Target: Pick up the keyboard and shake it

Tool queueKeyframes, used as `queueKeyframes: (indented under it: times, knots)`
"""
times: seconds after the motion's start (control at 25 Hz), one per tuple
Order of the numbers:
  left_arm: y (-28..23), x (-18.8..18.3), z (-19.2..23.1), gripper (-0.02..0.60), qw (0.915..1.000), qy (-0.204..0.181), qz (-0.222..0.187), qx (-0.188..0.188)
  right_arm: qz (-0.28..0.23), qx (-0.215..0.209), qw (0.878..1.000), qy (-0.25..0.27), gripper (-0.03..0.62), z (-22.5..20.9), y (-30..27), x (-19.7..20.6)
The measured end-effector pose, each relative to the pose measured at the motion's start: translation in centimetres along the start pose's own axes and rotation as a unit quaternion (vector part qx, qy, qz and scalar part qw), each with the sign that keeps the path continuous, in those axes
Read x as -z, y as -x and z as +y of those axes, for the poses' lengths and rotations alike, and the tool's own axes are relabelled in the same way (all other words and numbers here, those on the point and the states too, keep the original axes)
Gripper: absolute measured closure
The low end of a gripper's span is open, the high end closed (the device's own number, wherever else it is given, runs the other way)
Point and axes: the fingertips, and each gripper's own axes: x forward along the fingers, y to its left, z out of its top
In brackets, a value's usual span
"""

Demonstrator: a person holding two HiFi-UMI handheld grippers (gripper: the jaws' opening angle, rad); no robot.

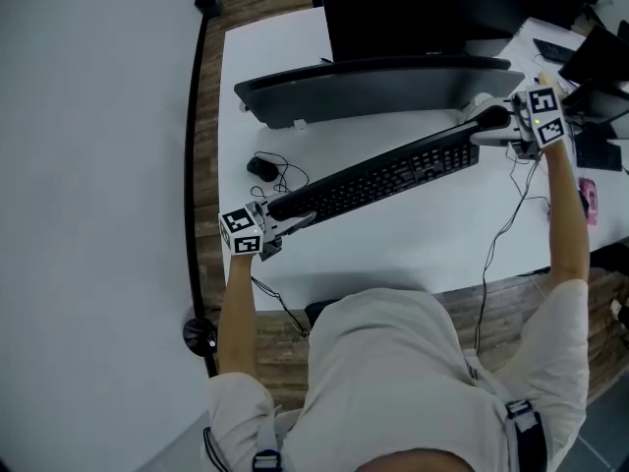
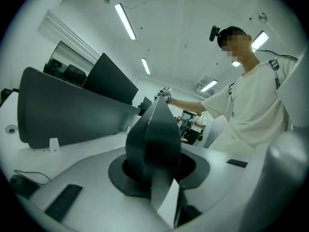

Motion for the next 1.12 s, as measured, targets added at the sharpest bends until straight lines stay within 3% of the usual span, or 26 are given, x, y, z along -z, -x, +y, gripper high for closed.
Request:
queueKeyframes:
  times: [0.2,0.44,0.52,0.64,0.8,0.96,1.04,1.12]
  knots:
    - [-0.2,-3.0,-0.6,0.479,0.997,-0.052,-0.048,-0.031,0.051,0.007,0.997,0.066,0.477,0.9,1.8,-4.9]
    - [1.1,-7.7,-1.2,0.477,0.9872,-0.085,-0.119,-0.063,0.026,0.019,0.995,0.089,0.477,1.6,3.6,-8.8]
    - [1.2,-8.3,-1.1,0.477,0.9854,-0.111,-0.104,-0.076,0.033,0.028,0.994,0.103,0.477,1.8,3.7,-9.1]
    - [0.7,-8.0,-1.1,0.477,0.9806,-0.169,-0.048,-0.087,0.079,0.048,0.987,0.131,0.476,2.0,3.8,-9.1]
    - [0.5,-7.4,-0.8,0.479,0.9671,-0.23,0.011,-0.108,0.181,0.091,0.961,0.189,0.477,2.2,3.6,-8.3]
    - [1.1,-8.0,0.0,0.479,0.9485,-0.284,0.028,-0.139,0.262,0.151,0.917,0.259,0.477,2.7,3.3,-7.5]
    - [1.2,-9.1,0.0,0.477,0.9369,-0.314,0.033,-0.151,0.283,0.188,0.897,0.281,0.478,2.7,3.5,-7.3]
    - [1.5,-11.0,0.2,0.476,0.9332,-0.317,0.035,-0.165,0.278,0.223,0.885,0.3,0.478,2.8,3.8,-7.4]
